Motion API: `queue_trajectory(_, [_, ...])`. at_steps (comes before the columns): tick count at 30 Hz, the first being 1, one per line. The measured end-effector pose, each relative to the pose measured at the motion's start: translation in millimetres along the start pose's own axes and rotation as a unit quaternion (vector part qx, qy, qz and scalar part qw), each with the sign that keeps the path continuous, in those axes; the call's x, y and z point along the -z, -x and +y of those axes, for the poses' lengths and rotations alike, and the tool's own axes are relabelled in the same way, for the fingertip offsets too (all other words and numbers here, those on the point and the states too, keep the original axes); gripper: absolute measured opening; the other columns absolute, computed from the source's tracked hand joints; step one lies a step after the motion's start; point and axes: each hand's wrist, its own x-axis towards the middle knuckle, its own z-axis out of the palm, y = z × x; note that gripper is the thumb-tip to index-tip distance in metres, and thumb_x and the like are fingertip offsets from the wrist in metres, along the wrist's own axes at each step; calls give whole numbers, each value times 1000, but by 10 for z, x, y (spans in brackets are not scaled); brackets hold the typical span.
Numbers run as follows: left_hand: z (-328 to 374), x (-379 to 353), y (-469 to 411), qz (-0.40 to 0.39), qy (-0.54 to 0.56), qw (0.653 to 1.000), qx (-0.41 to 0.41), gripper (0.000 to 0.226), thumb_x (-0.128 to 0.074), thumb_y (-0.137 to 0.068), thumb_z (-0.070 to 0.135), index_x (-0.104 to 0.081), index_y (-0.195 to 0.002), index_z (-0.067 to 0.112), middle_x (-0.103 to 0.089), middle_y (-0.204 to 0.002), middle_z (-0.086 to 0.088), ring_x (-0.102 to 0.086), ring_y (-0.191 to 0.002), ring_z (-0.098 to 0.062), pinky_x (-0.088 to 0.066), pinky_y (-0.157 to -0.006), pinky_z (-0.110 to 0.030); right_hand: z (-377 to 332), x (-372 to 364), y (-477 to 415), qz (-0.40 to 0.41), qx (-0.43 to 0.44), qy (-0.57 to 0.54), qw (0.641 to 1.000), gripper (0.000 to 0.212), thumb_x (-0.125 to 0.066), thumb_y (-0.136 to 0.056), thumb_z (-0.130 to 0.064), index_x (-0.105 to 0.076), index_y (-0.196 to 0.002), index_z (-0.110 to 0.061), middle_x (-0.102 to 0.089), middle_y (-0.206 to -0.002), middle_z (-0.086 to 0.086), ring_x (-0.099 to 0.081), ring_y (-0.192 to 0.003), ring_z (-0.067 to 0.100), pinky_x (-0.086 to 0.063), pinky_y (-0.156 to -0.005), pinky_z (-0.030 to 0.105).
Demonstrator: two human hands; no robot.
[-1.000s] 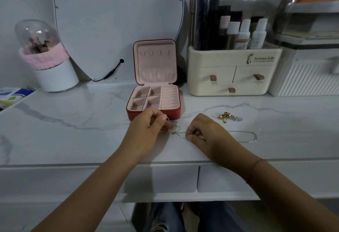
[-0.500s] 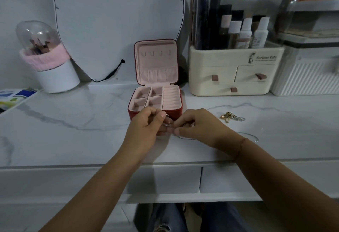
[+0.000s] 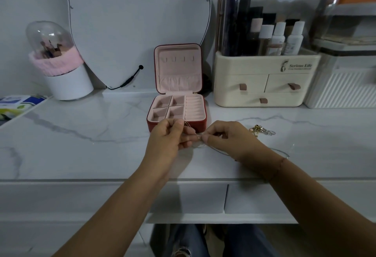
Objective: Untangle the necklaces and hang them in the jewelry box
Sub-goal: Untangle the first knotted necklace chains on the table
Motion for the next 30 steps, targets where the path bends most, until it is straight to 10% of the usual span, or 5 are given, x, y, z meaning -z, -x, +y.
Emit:
queue_trajectory(9, [80,-283,-28,-25,96,994,43,35,-29,-103,20,-59,-107,2,-67,-60,-4,-62,-53,-15,-51,-68,-29,-207,223,-98,34,29,0,999,13,-55,-93,-19,-63,-84,-14,-64,-81,-2,-59,-76,9,-48,-72,19])
queue_trajectory(17, [267,-391,-18,-20,139,989,37,35,-35,-102,25,-47,-71,15,-41,-51,2,-26,-41,-7,-22,-44,-21,-468,479,-151,5,17,-156,988,14,-48,-96,-9,-59,-92,-3,-68,-80,9,-67,-78,15,-55,-79,22])
queue_trajectory(30, [318,-313,-12,-3,23,999,-39,3,-69,-82,26,-70,-84,23,-42,-41,16,-32,-39,-3,-27,-41,-18,-695,558,-224,3,8,-26,1000,13,-52,-95,-14,-61,-87,-8,-51,-69,4,-41,-52,3,-37,-51,16])
